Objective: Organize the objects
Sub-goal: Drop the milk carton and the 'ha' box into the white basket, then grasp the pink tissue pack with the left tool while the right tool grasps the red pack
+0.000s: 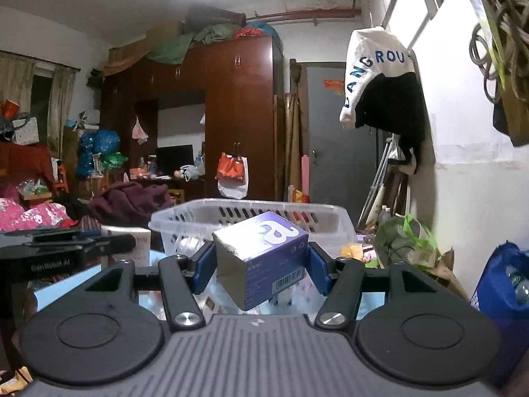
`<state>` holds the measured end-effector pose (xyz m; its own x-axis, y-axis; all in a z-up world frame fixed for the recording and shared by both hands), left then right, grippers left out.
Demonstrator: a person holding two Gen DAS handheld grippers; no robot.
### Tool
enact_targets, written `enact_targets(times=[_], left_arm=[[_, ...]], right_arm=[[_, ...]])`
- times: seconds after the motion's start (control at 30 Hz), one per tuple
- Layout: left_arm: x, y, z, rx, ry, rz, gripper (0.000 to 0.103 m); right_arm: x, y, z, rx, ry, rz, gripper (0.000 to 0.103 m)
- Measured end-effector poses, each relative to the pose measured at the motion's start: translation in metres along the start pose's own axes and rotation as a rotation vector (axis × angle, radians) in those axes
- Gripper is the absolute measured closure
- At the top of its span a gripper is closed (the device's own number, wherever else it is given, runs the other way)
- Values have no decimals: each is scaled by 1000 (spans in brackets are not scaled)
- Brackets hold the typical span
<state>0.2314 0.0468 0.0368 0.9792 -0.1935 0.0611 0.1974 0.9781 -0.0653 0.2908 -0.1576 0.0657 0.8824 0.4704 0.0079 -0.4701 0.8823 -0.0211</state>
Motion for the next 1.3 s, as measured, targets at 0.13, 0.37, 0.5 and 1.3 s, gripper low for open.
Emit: enact_targets(times=[0.13, 0.37, 0.5, 1.3], left_arm=[[-5, -5, 11, 2, -24, -9, 73], [40, -3, 73, -79, -18, -36, 73], [99, 12, 81, -147, 69, 24, 73], [-13, -59, -73, -13, 296, -97, 13]], right_arm=[[5, 4, 6, -14, 1, 8, 41], [69, -5, 40, -13, 45, -5, 41], [119, -14, 27, -13, 152, -18, 41], [55, -43, -98, 58, 417, 61, 3]])
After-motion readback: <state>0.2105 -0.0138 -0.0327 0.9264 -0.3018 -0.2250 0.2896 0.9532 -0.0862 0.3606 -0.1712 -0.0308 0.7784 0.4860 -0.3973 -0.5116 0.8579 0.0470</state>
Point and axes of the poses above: each gripper's, at about its wrist camera, not at the fingertips, and x roughly the way its jaws point, y to its left, z to its top, the point moved 8 cm from there along x, roughly the way its jaws point, and after that the axes turned 8 degrees about -y, right-handed, at the moved point
